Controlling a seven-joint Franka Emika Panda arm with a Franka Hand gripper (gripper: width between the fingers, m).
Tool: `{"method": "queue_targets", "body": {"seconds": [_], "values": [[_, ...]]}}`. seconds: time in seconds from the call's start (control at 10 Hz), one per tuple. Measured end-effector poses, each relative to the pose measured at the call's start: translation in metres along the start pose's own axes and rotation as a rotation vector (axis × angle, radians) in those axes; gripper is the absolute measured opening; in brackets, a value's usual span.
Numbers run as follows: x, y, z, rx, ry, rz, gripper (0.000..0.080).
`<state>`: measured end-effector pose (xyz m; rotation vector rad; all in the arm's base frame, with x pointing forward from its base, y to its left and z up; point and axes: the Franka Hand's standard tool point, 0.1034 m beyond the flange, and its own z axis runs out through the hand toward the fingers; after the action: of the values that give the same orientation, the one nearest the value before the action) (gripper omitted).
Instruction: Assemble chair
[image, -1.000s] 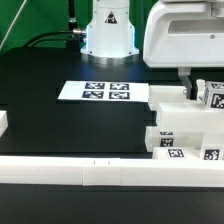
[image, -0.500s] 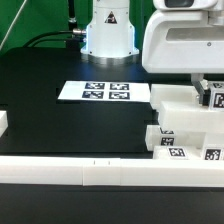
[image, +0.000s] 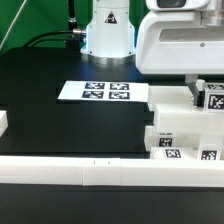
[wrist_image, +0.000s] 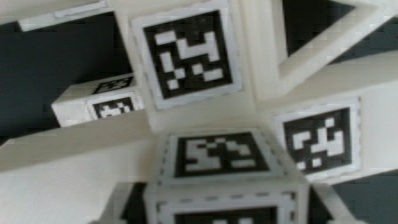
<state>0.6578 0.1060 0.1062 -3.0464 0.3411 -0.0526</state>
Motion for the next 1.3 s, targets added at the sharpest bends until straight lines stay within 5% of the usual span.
{"method": "queue_targets", "body": {"seconds": [0.7, 1.3], "values": [[0.0, -0.001, 0.0, -0.001, 0.0, 0.484, 0.0281], [0.004, 0.013, -0.001, 0.033, -0.024, 0.882, 0.0282]]}}
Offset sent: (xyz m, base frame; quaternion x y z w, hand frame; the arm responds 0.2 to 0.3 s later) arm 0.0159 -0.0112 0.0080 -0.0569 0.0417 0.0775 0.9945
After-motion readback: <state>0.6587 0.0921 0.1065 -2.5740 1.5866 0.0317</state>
